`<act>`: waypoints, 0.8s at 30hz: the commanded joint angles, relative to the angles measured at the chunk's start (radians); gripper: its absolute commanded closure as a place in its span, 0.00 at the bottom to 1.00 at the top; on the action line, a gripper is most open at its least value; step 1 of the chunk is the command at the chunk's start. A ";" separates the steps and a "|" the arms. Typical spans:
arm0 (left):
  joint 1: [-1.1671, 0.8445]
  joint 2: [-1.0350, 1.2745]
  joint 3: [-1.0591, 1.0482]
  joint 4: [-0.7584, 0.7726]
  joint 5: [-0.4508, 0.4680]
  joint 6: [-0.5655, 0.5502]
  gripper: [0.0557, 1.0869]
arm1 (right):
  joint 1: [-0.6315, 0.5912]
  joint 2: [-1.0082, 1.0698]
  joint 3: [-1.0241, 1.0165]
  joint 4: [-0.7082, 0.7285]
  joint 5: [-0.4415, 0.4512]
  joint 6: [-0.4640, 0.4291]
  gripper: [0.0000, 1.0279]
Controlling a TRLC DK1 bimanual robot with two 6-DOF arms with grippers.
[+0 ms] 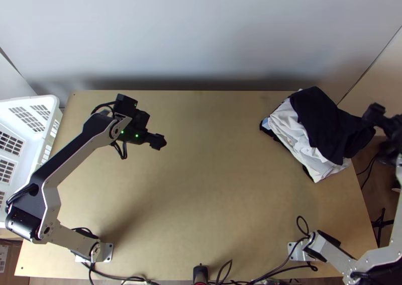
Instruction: Fold the t-shirt
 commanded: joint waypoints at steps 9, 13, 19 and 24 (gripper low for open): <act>0.005 -0.019 0.011 -0.003 0.008 0.000 0.05 | 0.449 0.162 -0.258 0.686 0.266 -0.137 0.05; 0.013 -0.022 0.022 -0.005 0.008 0.002 0.05 | 0.411 0.276 -0.286 0.683 0.353 -0.048 0.05; 0.038 -0.022 0.029 -0.011 0.010 0.004 0.05 | 0.288 0.225 -0.423 0.672 0.487 -0.009 0.05; 0.035 -0.004 0.032 -0.006 0.016 0.004 0.05 | 0.199 0.136 -0.489 0.658 0.612 -0.005 0.05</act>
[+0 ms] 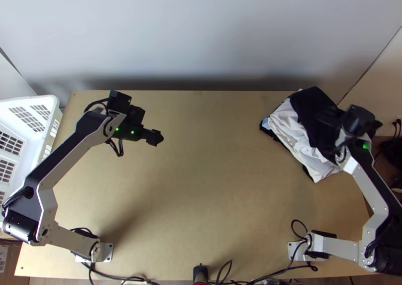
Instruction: Fold the t-shirt
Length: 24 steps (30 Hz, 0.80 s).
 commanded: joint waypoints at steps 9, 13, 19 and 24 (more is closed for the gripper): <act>-0.031 0.037 0.034 0.003 0.005 -0.015 0.05 | -0.021 -0.169 -0.058 0.039 0.198 0.019 0.05; -0.023 0.032 0.034 -0.003 0.005 -0.010 0.05 | 0.057 -0.147 0.011 0.145 0.197 0.008 0.05; -0.012 0.017 0.034 -0.008 0.005 -0.009 0.05 | 0.178 0.028 0.057 0.288 0.188 0.005 0.05; -0.003 0.000 0.034 -0.023 0.005 -0.015 0.05 | 0.211 0.207 0.066 0.421 0.143 0.003 0.05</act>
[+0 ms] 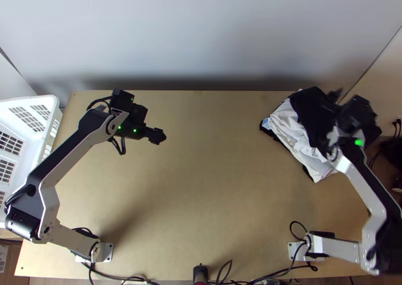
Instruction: Fold the t-shirt
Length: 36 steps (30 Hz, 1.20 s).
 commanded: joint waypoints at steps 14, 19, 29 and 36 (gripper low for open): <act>0.048 -0.043 -0.014 -0.048 0.001 -0.003 0.05 | 0.162 0.497 -0.099 0.323 -0.062 0.072 0.05; 0.042 -0.041 -0.022 -0.046 0.001 -0.007 0.05 | 0.162 0.494 -0.101 0.325 -0.058 0.077 0.05; 0.037 -0.041 -0.014 -0.042 0.005 -0.004 0.05 | 0.128 0.109 -0.072 0.262 -0.053 -0.087 0.05; 0.037 -0.041 -0.013 -0.042 0.018 -0.007 0.05 | 0.008 -0.032 -0.173 0.225 -0.055 -0.179 0.05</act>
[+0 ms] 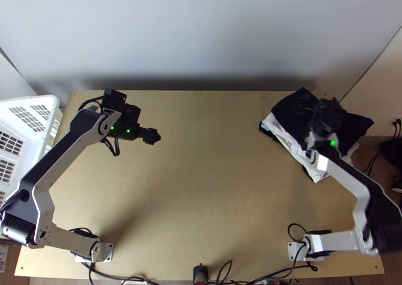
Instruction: Fold the t-shirt
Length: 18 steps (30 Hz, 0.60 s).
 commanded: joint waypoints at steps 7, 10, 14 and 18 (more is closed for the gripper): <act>-0.006 0.000 0.011 0.002 0.013 -0.001 0.05 | -0.286 0.002 -0.167 0.027 -0.047 0.023 0.05; -0.012 -0.006 0.017 0.002 0.013 -0.002 0.05 | -0.346 0.115 -0.160 0.041 -0.052 0.074 0.05; -0.004 -0.020 0.020 -0.008 0.011 -0.001 0.05 | -0.380 0.183 -0.161 0.047 -0.052 0.115 0.05; 0.014 -0.032 0.020 -0.026 0.013 0.008 0.05 | -0.394 0.222 -0.172 0.049 -0.052 0.152 0.05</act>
